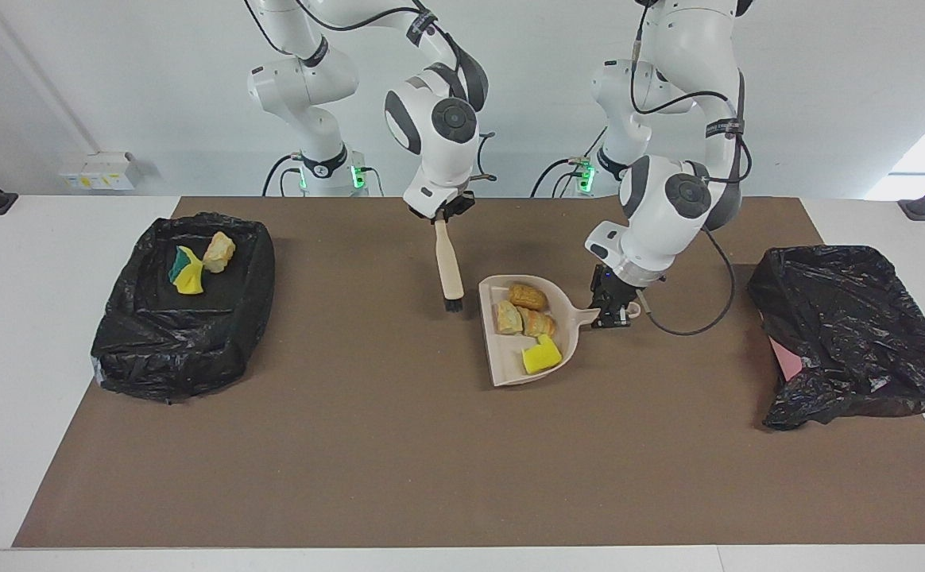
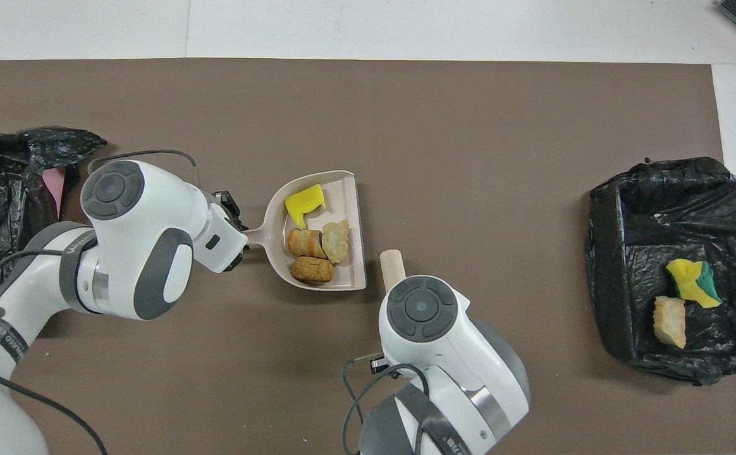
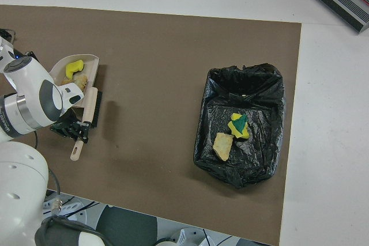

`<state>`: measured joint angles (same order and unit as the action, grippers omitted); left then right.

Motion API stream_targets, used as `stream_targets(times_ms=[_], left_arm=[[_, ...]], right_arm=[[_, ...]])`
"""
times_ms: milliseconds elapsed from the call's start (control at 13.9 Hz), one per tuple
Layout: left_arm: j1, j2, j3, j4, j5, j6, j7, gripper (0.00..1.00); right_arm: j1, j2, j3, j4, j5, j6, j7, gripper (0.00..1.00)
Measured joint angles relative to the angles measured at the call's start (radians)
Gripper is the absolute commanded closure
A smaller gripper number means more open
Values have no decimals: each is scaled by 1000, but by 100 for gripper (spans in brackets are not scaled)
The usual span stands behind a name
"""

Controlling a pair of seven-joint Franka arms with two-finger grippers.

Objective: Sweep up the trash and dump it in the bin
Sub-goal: 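Carry the dustpan to the other black bag and tip it with the left gripper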

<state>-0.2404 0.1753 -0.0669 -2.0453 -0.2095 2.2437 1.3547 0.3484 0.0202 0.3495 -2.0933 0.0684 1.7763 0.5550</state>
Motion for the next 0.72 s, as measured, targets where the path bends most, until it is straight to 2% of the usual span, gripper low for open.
stream_targets(times_ms=[144, 287, 503, 718], left_arm=[[30, 6, 0, 22, -25, -12, 55, 100], [74, 28, 1, 82, -28, -76, 112, 100], [164, 76, 4, 207, -27, -186, 228, 100], [235, 90, 8, 307, 7, -271, 310, 100]], right_arm=[[9, -24, 5, 12, -3, -43, 98, 100], [33, -56, 9, -14, 77, -18, 160, 100], [59, -94, 12, -124, 193, 165, 158, 100], [101, -90, 12, -232, 205, 299, 156, 100]])
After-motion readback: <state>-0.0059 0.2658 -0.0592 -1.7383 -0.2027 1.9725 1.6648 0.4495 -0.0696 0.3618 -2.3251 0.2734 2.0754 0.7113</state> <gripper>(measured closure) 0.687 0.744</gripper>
